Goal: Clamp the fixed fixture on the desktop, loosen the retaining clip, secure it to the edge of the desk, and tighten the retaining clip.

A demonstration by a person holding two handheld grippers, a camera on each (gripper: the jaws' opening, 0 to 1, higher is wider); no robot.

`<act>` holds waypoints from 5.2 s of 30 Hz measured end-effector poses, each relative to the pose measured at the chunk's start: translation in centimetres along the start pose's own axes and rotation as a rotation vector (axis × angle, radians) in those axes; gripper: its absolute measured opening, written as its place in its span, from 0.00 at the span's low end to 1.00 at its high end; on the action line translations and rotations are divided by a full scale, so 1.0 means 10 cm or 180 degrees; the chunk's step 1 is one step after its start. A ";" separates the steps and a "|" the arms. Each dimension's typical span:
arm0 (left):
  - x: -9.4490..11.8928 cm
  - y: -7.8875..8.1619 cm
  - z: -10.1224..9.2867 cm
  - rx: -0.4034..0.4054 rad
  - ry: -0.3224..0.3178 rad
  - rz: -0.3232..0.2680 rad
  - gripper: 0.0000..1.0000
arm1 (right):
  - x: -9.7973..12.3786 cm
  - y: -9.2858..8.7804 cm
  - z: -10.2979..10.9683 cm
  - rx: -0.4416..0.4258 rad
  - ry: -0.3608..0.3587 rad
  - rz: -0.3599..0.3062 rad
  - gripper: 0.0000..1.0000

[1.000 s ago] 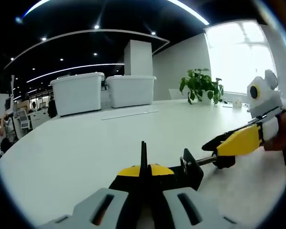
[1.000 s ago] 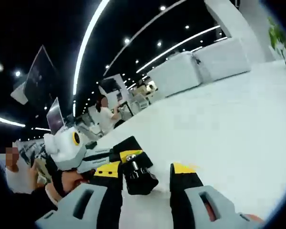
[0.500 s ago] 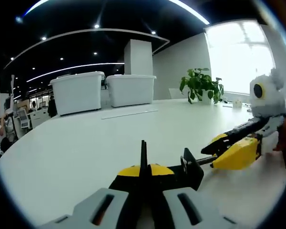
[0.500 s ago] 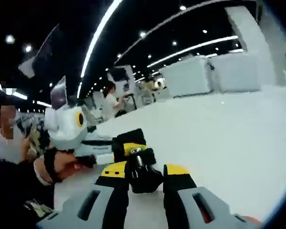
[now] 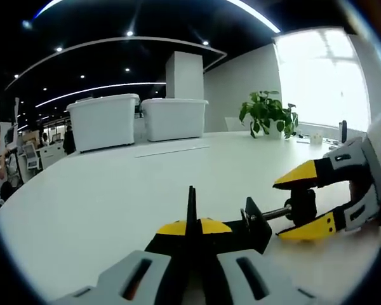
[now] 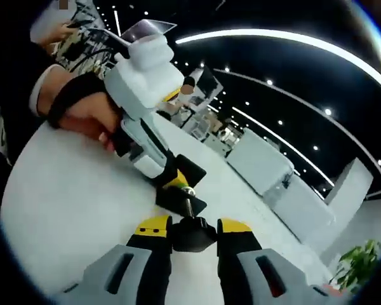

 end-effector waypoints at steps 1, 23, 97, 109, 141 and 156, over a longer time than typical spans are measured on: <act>0.00 0.00 -0.01 -0.0003 -0.0004 -0.0001 0.05 | 0.02 0.03 -0.02 -0.0419 0.0053 -0.0053 0.30; 0.01 -0.01 -0.02 -0.0007 -0.0006 -0.0005 0.05 | 0.07 -0.19 -0.18 -0.3868 0.0497 -0.0006 0.24; 0.01 -0.01 -0.03 0.0009 -0.0044 -0.0004 0.05 | 0.29 0.13 0.04 0.0357 -0.0303 0.0125 0.20; 0.00 -0.02 -0.03 0.0045 -0.0046 0.0012 0.05 | 0.34 0.19 -0.07 -0.0509 -0.0180 0.0045 0.28; -0.01 0.00 -0.04 0.0013 -0.0093 0.0008 0.05 | 0.18 -0.16 -0.15 -0.3546 0.0452 0.0042 0.18; 0.00 -0.01 -0.05 0.0036 -0.0070 0.0011 0.05 | 0.22 0.09 0.06 0.0929 -0.0308 0.0258 0.18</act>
Point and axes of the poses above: the point that each gripper's makers call its tool centre point, and the gripper's own axes: x roughly backward along the fingers, z roughly to its left, y roughly out of its top, the point moved 1 cm from there along x, roughly backward along the fingers, and after that the axes turned 5 degrees about x, right-handed, at the moved point
